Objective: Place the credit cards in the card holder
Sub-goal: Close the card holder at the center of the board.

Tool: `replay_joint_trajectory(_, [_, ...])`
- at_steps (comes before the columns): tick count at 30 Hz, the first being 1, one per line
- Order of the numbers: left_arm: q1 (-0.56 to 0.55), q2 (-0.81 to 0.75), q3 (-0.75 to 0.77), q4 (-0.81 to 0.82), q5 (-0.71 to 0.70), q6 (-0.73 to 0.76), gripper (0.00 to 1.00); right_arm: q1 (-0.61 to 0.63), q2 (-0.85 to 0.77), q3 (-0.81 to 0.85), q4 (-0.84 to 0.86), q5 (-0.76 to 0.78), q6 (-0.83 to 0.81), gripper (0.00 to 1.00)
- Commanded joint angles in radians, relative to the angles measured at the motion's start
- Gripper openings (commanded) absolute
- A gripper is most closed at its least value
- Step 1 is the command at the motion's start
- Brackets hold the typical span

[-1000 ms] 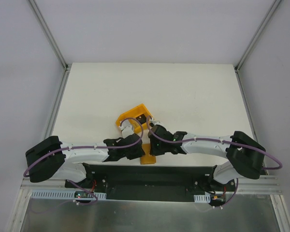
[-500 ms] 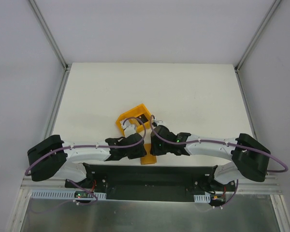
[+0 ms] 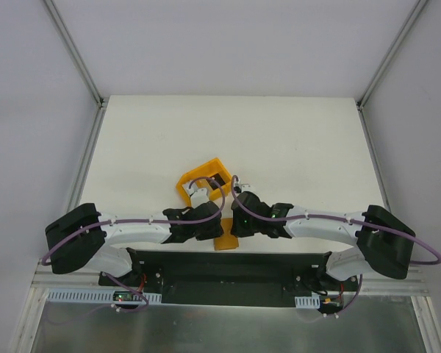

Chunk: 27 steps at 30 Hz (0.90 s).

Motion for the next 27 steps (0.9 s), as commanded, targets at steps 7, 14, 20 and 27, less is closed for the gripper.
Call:
replay_joint_trajectory(7, [-0.010, 0.026, -0.005, -0.040, 0.015, 0.006, 0.38, 0.001, 0.037, 0.021, 0.020, -0.002, 0.008, 0.07])
replay_joint_trajectory(14, [-0.010, 0.015, -0.013, -0.042, 0.018, 0.000, 0.37, 0.003, 0.034, 0.027, 0.017, 0.004, 0.002, 0.07])
replay_joint_trajectory(20, [-0.010, -0.006, 0.024, -0.042, -0.023, 0.050, 0.44, 0.015, -0.026, -0.009, 0.015, 0.002, 0.035, 0.08])
replay_joint_trajectory(27, [0.003, 0.012, 0.073, -0.056, -0.045, 0.093, 0.47, 0.027, -0.023, -0.013, -0.003, -0.002, 0.054, 0.08])
